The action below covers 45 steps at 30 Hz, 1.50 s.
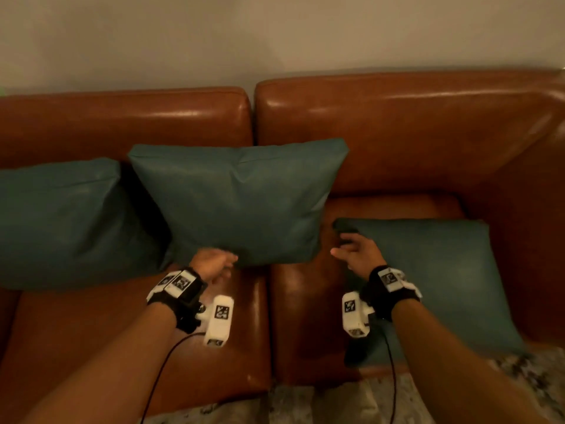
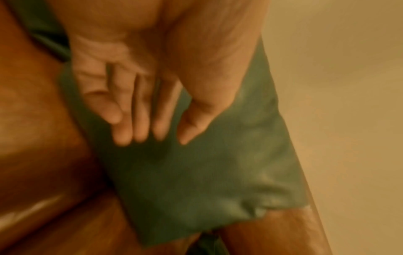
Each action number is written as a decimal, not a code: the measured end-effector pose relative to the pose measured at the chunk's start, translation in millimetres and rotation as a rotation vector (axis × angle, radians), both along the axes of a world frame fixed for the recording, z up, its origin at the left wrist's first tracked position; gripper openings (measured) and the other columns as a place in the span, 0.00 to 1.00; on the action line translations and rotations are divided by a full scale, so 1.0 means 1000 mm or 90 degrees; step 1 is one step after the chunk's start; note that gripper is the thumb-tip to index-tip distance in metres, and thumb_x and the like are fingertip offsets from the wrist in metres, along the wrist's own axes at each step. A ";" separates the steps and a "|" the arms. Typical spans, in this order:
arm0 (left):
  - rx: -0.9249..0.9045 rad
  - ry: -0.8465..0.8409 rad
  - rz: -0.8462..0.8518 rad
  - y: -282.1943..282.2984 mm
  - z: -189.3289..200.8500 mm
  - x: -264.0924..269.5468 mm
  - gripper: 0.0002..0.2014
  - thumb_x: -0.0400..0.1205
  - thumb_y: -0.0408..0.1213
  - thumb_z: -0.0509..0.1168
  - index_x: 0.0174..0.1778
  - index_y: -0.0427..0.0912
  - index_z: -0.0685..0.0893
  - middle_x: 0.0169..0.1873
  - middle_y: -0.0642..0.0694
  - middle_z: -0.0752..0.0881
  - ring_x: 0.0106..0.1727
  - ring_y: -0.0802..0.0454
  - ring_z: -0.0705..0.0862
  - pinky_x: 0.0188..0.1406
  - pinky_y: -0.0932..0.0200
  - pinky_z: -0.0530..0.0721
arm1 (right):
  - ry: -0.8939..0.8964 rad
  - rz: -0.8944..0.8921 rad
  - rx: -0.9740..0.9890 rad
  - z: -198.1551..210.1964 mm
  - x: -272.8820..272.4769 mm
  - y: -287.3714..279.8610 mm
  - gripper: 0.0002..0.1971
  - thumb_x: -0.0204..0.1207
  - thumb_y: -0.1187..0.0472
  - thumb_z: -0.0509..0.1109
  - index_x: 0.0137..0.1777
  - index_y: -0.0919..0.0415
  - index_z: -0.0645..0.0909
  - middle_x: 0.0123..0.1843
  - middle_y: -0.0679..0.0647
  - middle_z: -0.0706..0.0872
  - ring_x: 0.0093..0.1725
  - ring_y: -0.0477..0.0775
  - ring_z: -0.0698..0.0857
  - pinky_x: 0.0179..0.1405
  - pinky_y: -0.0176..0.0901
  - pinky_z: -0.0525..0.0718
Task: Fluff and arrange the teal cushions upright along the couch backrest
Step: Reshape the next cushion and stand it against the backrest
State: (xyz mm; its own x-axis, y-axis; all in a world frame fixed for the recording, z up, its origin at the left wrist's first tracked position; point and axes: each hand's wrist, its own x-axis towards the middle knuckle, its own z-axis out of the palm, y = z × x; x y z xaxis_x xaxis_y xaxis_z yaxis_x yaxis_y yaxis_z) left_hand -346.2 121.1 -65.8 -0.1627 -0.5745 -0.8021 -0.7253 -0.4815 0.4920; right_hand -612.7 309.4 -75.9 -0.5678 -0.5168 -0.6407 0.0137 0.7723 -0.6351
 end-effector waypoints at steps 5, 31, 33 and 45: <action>0.036 0.038 -0.166 0.086 -0.018 -0.084 0.08 0.77 0.35 0.70 0.51 0.43 0.85 0.31 0.45 0.83 0.22 0.56 0.80 0.17 0.68 0.70 | 0.116 -0.092 0.018 0.012 -0.068 0.098 0.17 0.71 0.62 0.77 0.59 0.62 0.85 0.43 0.56 0.86 0.46 0.55 0.85 0.51 0.42 0.80; 0.140 0.162 0.086 0.173 0.015 -0.256 0.27 0.75 0.54 0.65 0.73 0.60 0.74 0.54 0.46 0.86 0.49 0.46 0.83 0.44 0.51 0.80 | -0.275 -0.128 0.037 0.019 -0.346 0.247 0.46 0.66 0.33 0.71 0.80 0.57 0.65 0.78 0.57 0.75 0.71 0.60 0.78 0.71 0.54 0.77; 0.212 0.233 0.140 0.158 0.028 -0.247 0.23 0.77 0.54 0.59 0.70 0.62 0.76 0.63 0.47 0.83 0.57 0.43 0.82 0.54 0.45 0.80 | -0.422 -0.184 -0.006 0.046 -0.361 0.243 0.32 0.69 0.42 0.71 0.70 0.58 0.77 0.67 0.64 0.84 0.62 0.65 0.85 0.56 0.57 0.87; 0.086 0.175 -0.005 0.183 0.021 -0.284 0.33 0.77 0.37 0.70 0.78 0.43 0.67 0.73 0.45 0.72 0.74 0.48 0.71 0.63 0.69 0.72 | -0.403 0.053 0.027 0.059 -0.346 0.199 0.47 0.63 0.68 0.81 0.78 0.41 0.62 0.68 0.46 0.78 0.62 0.52 0.81 0.54 0.43 0.82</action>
